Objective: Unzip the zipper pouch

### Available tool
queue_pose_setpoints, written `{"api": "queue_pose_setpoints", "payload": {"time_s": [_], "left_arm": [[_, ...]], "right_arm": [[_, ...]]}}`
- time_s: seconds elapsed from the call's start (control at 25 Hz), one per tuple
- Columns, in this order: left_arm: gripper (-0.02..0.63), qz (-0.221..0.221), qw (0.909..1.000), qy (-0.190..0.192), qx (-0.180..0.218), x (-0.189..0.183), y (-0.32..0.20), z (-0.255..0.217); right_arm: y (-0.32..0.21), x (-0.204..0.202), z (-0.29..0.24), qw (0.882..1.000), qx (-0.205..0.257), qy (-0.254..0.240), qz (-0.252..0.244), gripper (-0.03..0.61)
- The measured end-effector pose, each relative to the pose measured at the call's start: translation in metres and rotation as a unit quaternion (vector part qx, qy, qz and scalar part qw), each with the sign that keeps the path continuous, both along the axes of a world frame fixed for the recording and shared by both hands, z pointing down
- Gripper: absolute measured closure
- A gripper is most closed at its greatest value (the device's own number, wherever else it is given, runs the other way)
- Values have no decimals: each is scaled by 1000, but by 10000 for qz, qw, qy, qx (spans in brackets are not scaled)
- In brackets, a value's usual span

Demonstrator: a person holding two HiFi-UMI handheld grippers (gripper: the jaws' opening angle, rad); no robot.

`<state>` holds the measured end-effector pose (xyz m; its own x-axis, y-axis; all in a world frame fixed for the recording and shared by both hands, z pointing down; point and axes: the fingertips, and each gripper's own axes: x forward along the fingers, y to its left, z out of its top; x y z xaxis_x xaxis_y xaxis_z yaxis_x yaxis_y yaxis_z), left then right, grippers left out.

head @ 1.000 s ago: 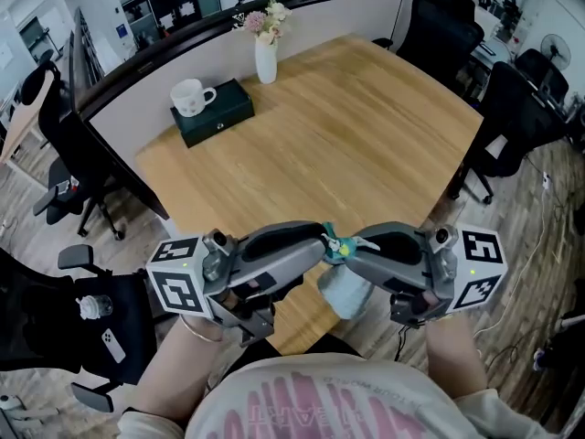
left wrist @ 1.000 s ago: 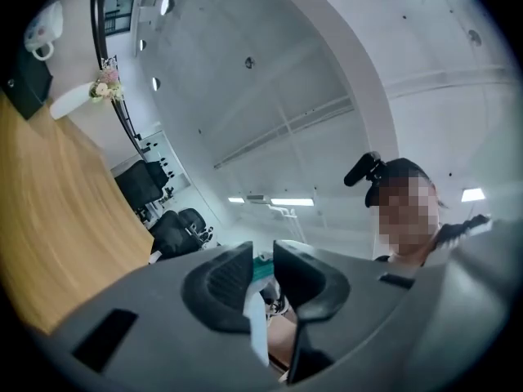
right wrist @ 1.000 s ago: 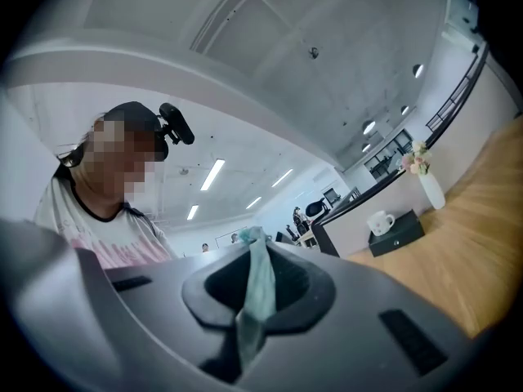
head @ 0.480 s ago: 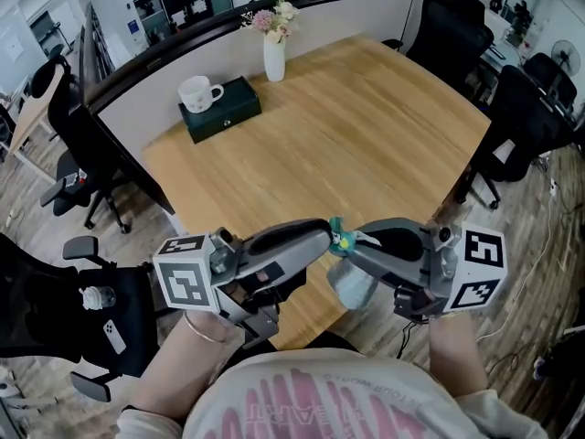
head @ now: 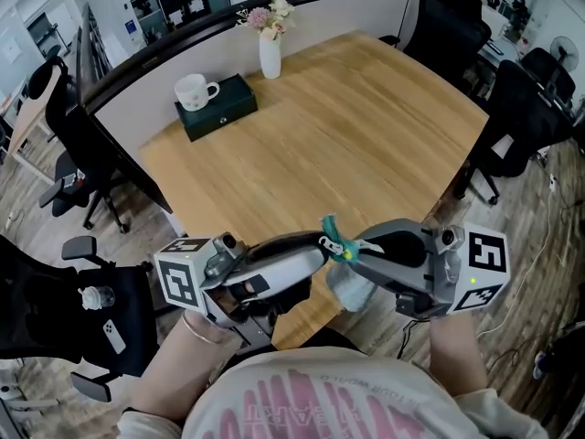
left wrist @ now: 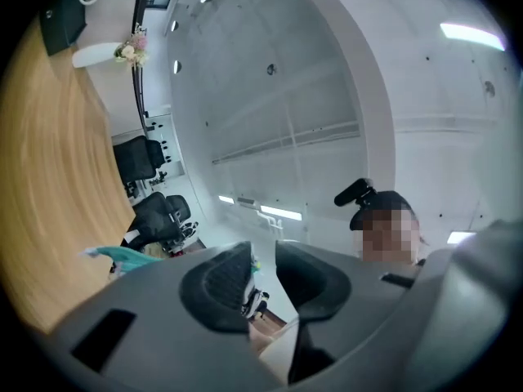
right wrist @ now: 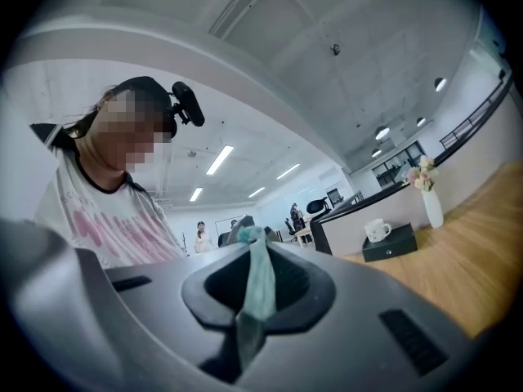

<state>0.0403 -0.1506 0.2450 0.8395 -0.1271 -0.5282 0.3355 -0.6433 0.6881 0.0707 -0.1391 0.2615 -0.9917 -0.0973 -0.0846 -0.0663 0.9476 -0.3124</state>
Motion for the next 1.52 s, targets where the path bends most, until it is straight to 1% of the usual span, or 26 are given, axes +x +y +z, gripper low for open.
{"api": "queue_pose_setpoints", "payload": {"time_s": [0.08,0.16,0.2,0.28,0.32,0.4,0.48,0.6,0.72,0.92,1.04,1.12,1.24,1.52], "left_arm": [[525,-81,9997,-164,174,1,2,2],[543,-171,9990,-353,230,2,2,7],[544,-214,9986,-438,204,3,0,9],[593,-338,9976,-603,75,4,-6,15],[595,-389,9972,-643,-16,4,-9,18],[601,-409,9972,-594,-214,4,-13,21],[605,-384,9974,-517,-329,3,-14,22],[607,-422,9968,-615,-277,0,-16,23],[607,-299,9973,-606,-279,-2,-12,23],[607,-253,9971,-668,-264,-2,-8,25],[607,-340,9955,-803,-378,-5,-12,34],[607,-365,9955,-761,-436,-8,-14,37],[607,-376,9958,-750,-376,-10,-12,36],[607,-550,9935,-949,-314,-18,-16,43]], "right_arm": [[3,0,1,9997,204,152,-9,561],[4,0,3,9990,316,313,10,561],[3,0,5,9987,339,383,30,561],[-1,0,8,9982,325,494,99,561],[-3,0,10,9982,286,510,137,561],[-6,1,11,9988,183,431,170,562],[-4,1,10,9993,160,317,137,565],[3,0,8,9989,375,275,28,568],[11,-1,1,9979,618,126,-121,569],[20,-1,-7,9961,847,15,-249,569],[21,2,-15,9957,847,-246,-279,569],[22,4,-19,9955,829,-344,-299,569],[23,-1,-24,9953,839,-384,-297,569],[29,-2,-33,9932,978,-511,-362,569]]}}
